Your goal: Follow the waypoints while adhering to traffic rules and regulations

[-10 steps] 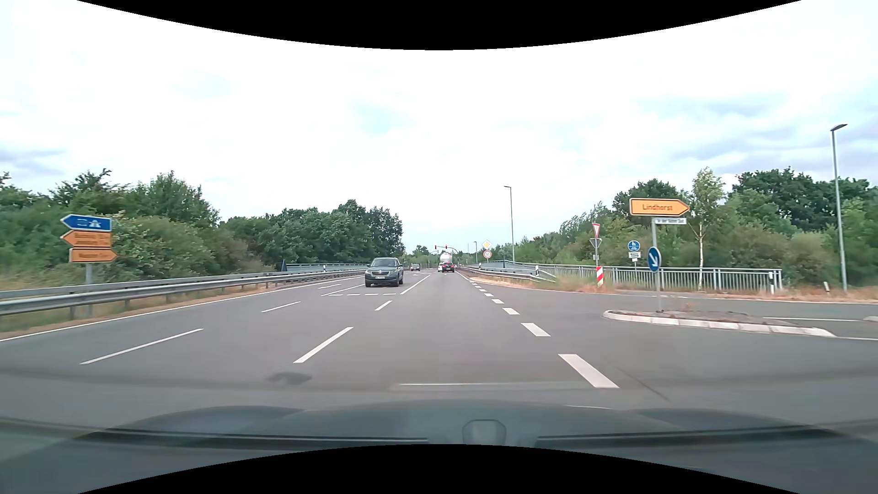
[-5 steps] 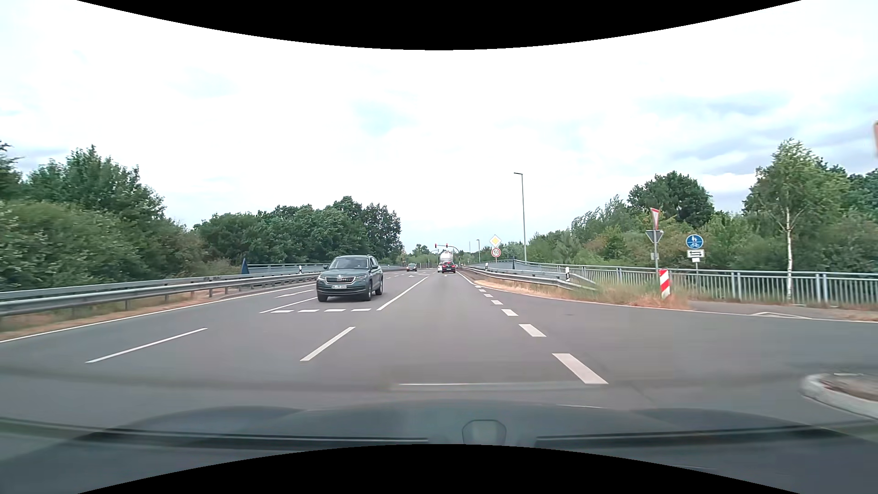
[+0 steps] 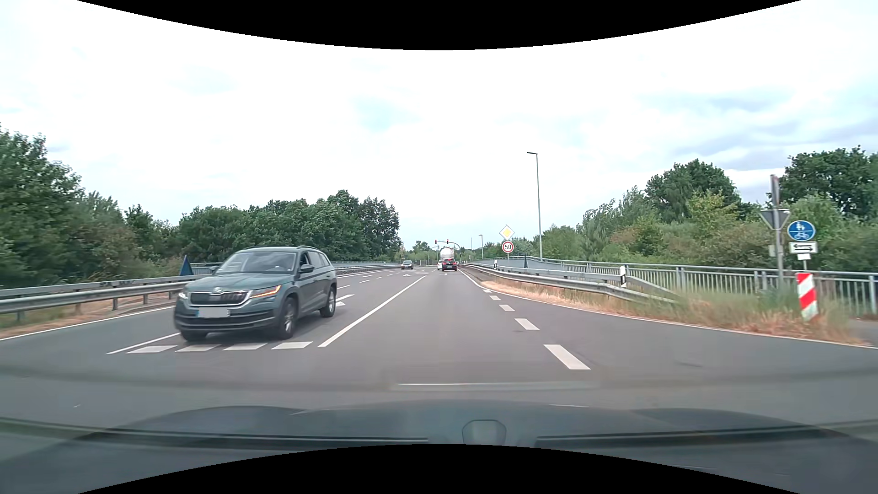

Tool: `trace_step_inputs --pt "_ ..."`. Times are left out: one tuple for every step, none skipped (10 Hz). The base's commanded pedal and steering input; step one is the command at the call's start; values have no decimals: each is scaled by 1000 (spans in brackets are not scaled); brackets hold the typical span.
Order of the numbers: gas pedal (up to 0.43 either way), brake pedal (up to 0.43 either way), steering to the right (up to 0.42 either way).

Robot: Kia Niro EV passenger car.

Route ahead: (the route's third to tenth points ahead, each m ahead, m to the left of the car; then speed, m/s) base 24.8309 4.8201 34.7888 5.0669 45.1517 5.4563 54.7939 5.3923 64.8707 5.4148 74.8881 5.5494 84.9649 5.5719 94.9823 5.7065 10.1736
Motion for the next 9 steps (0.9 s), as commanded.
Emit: trace_step_inputs --pt "67 0 -6" --pt "67 0 -6" --pt "79 0 -6" --pt "118 0 -6" --pt "130 0 -6" --pt "118 0 -6" --pt "110 0 -6" --pt "67 0 -6" --pt "0 0 -6"
